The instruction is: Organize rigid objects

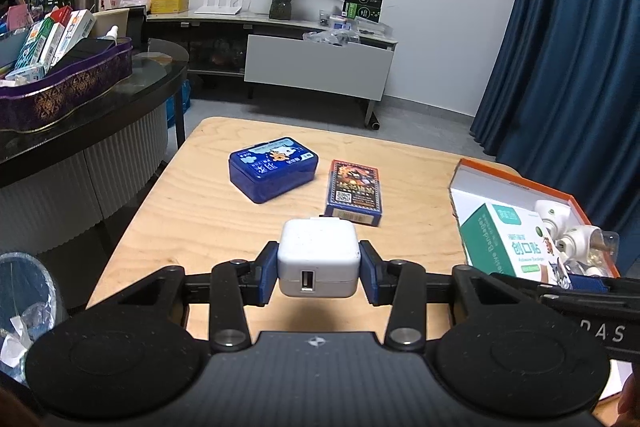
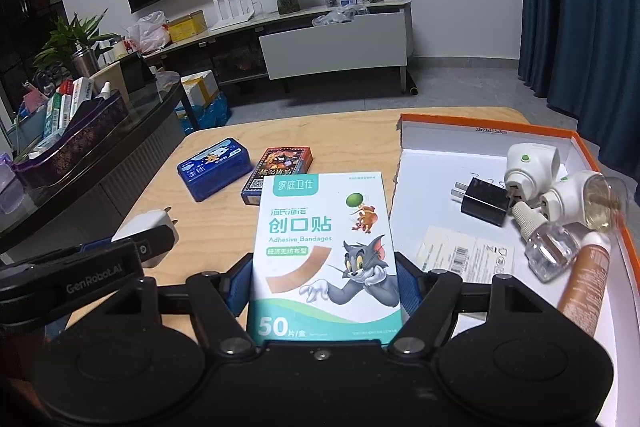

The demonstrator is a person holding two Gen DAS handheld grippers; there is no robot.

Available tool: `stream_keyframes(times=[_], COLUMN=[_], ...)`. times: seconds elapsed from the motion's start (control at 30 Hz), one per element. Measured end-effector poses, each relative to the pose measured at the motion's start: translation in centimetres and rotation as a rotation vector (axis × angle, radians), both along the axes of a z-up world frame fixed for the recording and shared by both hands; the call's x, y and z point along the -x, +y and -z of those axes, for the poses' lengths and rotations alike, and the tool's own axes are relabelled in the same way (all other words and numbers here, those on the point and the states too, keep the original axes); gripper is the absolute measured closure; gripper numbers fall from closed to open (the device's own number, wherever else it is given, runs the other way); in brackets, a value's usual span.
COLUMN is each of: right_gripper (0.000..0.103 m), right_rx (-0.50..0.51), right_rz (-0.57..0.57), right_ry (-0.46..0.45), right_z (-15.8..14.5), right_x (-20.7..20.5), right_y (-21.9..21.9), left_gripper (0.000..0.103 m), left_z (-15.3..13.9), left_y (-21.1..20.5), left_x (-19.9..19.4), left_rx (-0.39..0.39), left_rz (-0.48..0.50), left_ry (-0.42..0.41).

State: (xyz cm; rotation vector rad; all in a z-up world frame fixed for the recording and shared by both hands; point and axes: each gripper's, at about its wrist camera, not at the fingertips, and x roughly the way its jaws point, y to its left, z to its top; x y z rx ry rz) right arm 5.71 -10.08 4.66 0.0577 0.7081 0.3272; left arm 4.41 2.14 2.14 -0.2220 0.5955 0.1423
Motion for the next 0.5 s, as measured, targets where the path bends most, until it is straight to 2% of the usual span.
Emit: stream_keyframes(times=[0.5], right_gripper=[0.019], right_rx=[-0.036], right_rz=[-0.002], right_ry=[-0.038], right_z=[-0.5], right_x=[3.2], right_y=[-1.5], left_gripper=[0.061], left_z=[-0.7], left_y=[-1.8], left_x=[2.5], left_rx=[-0.016], left_rz=[0.013], left_ry=[-0.046])
